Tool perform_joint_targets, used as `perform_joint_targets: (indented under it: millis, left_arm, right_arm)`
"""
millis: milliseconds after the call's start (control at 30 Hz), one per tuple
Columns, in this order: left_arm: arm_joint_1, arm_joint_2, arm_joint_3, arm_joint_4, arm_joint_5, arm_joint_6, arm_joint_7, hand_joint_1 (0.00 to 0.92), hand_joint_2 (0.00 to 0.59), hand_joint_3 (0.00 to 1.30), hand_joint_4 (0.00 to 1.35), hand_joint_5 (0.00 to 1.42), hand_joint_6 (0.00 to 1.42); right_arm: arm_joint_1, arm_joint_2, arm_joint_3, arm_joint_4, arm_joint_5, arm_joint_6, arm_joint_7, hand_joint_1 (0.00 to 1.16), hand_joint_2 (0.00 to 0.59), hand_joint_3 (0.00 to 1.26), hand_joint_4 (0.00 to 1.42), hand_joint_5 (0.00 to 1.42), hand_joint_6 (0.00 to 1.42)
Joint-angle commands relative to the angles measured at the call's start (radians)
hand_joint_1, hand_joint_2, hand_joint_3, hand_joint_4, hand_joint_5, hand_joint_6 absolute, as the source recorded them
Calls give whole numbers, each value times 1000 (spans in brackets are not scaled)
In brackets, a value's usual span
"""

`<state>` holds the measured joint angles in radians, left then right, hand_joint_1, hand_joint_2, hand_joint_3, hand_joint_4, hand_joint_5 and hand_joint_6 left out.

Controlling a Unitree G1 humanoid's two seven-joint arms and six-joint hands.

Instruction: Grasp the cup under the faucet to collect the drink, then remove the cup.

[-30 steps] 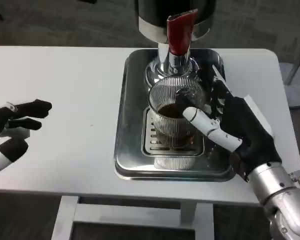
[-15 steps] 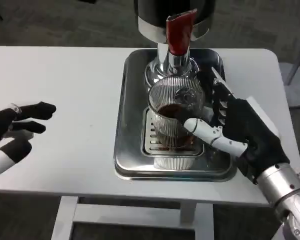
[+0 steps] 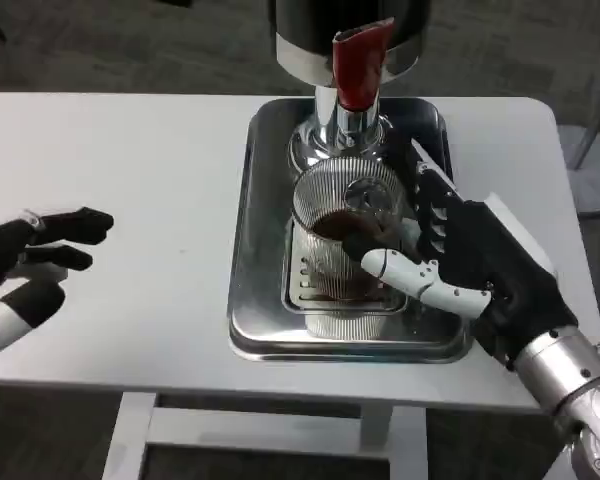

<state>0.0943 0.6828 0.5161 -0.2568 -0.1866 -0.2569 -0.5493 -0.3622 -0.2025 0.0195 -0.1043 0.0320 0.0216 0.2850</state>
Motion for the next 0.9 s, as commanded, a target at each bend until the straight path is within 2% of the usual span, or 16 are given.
perform_joint_targets:
  millis: [33, 367, 900]
  left_arm:
    - [18, 13, 8, -9, 5, 11, -3, 0, 79, 299, 255, 316, 350]
    - [29, 18, 14, -19, 0, 16, -6, 0, 73, 300, 256, 316, 349]
    - [29, 24, 16, -16, -2, 22, -12, 0, 69, 300, 264, 316, 349]
  right_arm:
    - [19, -3, 25, -22, -25, -23, -3, 737, 203, 0, 0, 0, 197]
    - [32, 31, 45, -16, -73, -36, -78, 738, 206, 0, 0, 0, 179]
    - [27, 37, 57, 10, -65, -59, -50, 722, 201, 0, 0, 0, 178]
